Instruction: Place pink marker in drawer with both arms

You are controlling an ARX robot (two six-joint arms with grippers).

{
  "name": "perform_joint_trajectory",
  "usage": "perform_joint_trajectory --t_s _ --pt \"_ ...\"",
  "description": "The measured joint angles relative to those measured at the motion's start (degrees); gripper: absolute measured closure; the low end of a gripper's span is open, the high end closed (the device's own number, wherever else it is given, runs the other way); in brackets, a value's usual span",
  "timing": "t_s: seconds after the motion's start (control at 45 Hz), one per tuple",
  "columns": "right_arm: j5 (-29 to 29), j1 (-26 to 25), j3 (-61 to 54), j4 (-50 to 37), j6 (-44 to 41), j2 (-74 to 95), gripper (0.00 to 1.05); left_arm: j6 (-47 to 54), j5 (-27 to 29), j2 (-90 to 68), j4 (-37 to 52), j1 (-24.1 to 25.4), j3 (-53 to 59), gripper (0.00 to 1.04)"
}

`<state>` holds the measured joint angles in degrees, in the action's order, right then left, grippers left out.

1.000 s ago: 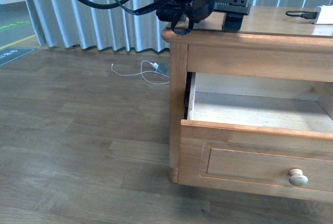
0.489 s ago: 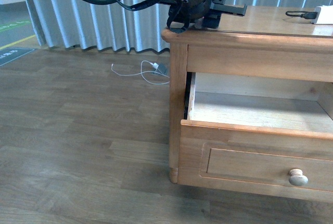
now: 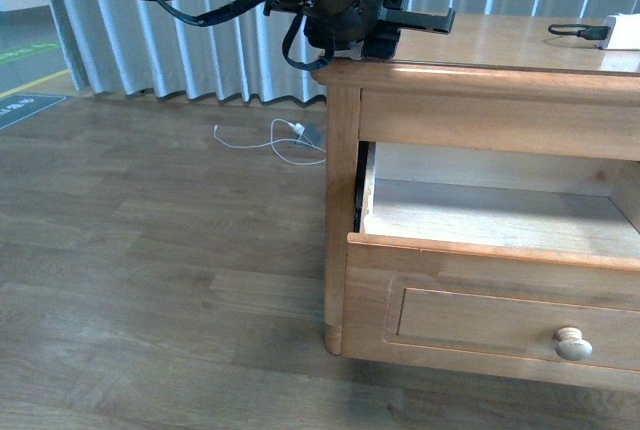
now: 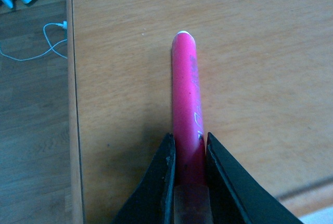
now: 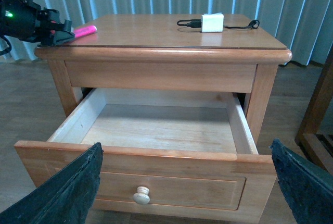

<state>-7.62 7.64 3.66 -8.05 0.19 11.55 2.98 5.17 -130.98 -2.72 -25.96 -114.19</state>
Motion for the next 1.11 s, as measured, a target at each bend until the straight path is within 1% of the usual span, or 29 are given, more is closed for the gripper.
perform_joint_trajectory --t_s 0.133,0.267,0.489,0.689,0.756,0.844,0.978,1.111 --pt "0.0 0.0 0.0 0.0 0.0 0.0 0.09 0.55 -3.65 5.07 3.39 0.09 7.02 0.9" --pt "0.0 0.0 0.0 0.0 0.0 0.0 0.09 2.12 -8.81 12.31 7.17 -0.15 15.37 0.9" --pt "0.0 0.0 0.0 0.0 0.0 0.0 0.09 7.32 -17.62 24.52 9.88 -3.26 30.45 0.9" --pt "0.0 0.0 0.0 0.0 0.0 0.0 0.09 10.54 -19.23 25.62 10.29 -5.31 35.54 0.9" --pt "0.0 0.0 0.0 0.0 0.0 0.0 0.09 10.82 -18.71 24.85 10.49 -5.57 35.82 0.9" --pt "0.0 0.0 0.0 0.0 0.0 0.0 0.09 11.37 -16.61 22.36 11.23 -5.88 35.8 0.9" --pt "0.0 0.0 0.0 0.0 0.0 0.0 0.09 10.69 -15.39 16.61 11.37 -5.97 33.9 0.9" --pt "0.0 0.0 0.0 0.0 0.0 0.0 0.09 8.68 -15.19 9.99 10.99 -6.25 28.87 0.9"
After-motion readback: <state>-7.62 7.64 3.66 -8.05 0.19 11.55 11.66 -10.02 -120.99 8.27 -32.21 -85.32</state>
